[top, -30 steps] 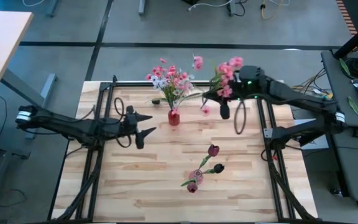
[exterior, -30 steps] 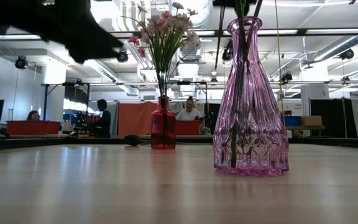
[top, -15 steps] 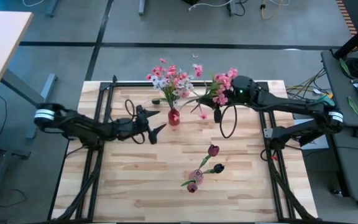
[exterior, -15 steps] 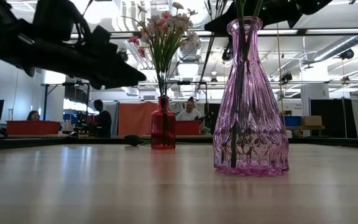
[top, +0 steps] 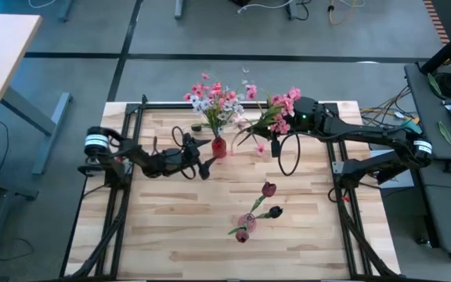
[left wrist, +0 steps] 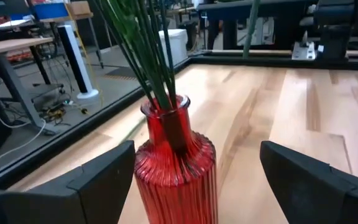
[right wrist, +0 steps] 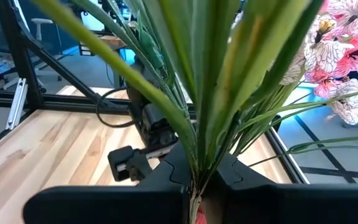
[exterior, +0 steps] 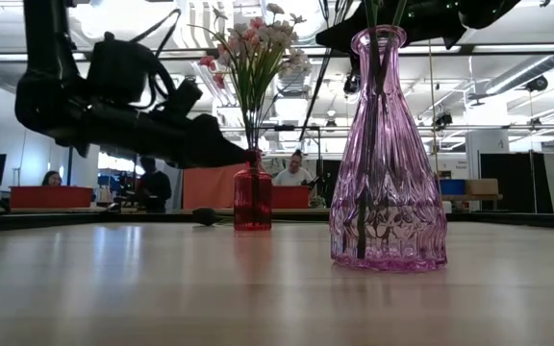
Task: Sort flowers into vase by color
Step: Put the pink flowers into the red vase
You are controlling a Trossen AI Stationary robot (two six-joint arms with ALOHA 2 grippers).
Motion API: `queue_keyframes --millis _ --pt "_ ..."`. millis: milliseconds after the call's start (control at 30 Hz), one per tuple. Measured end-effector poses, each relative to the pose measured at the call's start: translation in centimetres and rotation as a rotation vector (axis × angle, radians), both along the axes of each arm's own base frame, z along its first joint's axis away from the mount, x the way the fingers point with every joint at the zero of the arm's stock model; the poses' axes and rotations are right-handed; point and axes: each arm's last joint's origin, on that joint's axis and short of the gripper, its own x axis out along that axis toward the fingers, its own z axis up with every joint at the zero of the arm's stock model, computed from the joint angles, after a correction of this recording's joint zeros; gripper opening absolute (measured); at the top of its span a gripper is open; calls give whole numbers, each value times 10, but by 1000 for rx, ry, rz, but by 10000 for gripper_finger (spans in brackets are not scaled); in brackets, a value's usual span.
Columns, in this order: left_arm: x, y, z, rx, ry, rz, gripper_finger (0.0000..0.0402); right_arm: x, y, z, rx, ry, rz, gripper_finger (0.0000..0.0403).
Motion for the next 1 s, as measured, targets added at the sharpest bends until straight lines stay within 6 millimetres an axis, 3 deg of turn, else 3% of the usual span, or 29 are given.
queue_keyframes --millis 333,633,1000 --pt "-2 1 -6 -39 -28 26 331 0 0 -2 2 14 1 9" --pt "-3 5 -11 -105 -5 61 395 4 -2 -7 20 35 -1 9" --pt "-2 5 -20 -123 10 35 358 8 -6 -15 37 61 -10 9"
